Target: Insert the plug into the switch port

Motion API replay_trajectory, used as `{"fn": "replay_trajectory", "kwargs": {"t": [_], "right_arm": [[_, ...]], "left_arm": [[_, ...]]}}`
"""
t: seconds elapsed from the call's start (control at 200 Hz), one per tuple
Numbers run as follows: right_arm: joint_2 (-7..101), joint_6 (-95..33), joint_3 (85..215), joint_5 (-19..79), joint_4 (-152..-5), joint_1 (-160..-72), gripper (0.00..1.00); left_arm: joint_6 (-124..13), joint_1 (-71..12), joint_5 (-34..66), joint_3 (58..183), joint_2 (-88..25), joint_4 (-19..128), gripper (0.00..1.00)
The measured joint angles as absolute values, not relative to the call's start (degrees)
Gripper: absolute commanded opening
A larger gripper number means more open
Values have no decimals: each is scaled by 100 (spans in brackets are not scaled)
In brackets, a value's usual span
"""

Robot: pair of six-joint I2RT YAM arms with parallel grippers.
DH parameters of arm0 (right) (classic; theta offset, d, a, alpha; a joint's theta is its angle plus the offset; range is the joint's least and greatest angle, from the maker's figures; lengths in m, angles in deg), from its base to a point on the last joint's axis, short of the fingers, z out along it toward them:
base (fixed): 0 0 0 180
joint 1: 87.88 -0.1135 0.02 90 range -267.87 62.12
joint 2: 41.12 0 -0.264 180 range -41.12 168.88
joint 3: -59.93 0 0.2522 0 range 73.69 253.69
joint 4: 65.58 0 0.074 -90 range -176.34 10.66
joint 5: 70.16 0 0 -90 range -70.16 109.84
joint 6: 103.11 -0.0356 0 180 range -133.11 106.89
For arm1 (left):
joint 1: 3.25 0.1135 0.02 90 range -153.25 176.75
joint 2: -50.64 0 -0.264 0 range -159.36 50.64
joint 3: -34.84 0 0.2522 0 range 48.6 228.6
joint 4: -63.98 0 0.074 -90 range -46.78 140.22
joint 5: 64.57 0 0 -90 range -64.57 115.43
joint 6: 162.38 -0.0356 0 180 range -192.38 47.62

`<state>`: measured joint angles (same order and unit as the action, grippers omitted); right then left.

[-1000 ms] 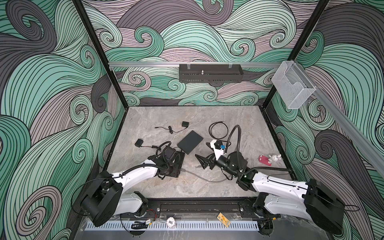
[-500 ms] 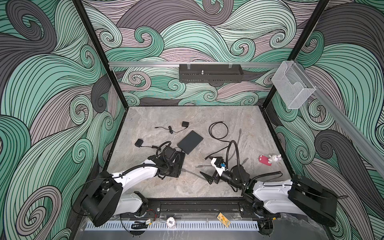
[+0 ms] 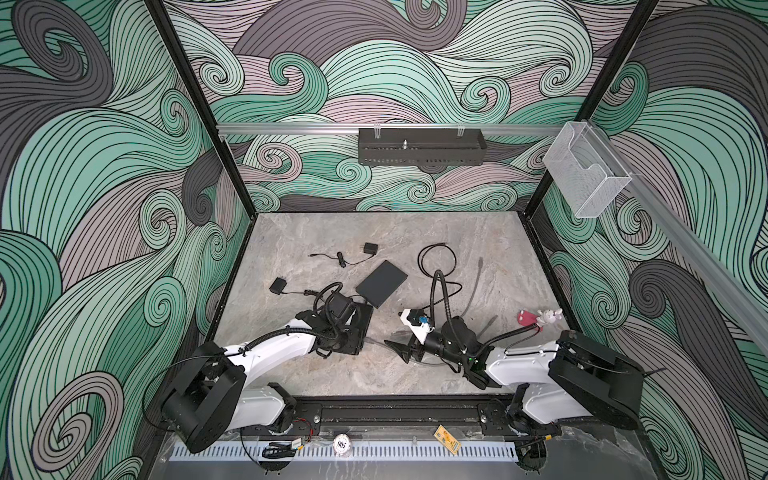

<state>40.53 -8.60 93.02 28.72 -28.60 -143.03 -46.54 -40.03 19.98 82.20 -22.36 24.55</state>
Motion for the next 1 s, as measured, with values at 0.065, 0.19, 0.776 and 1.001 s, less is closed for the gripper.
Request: {"fn": "replay_trajectory", "kwargs": {"t": [0.065, 0.19, 0.776, 1.001], "right_arm": [[4145, -696, 9578, 2966, -3300, -14305, 73], [4567, -567, 9901, 3174, -3855, -14318, 60], [5837, -3, 10961, 3358, -5118, -14697, 35], [5941, -1, 11097, 3253, -5129, -14690, 27]], "left_arm": [[-4654, -4003, 1998, 8220, -2236, 2455, 43], [-4654, -4003, 1998, 8220, -2236, 2457, 43], [-4700, -4000, 1963, 8220, -2240, 2460, 36], [-4710, -4000, 1803, 8183, -2236, 2556, 36]]}}
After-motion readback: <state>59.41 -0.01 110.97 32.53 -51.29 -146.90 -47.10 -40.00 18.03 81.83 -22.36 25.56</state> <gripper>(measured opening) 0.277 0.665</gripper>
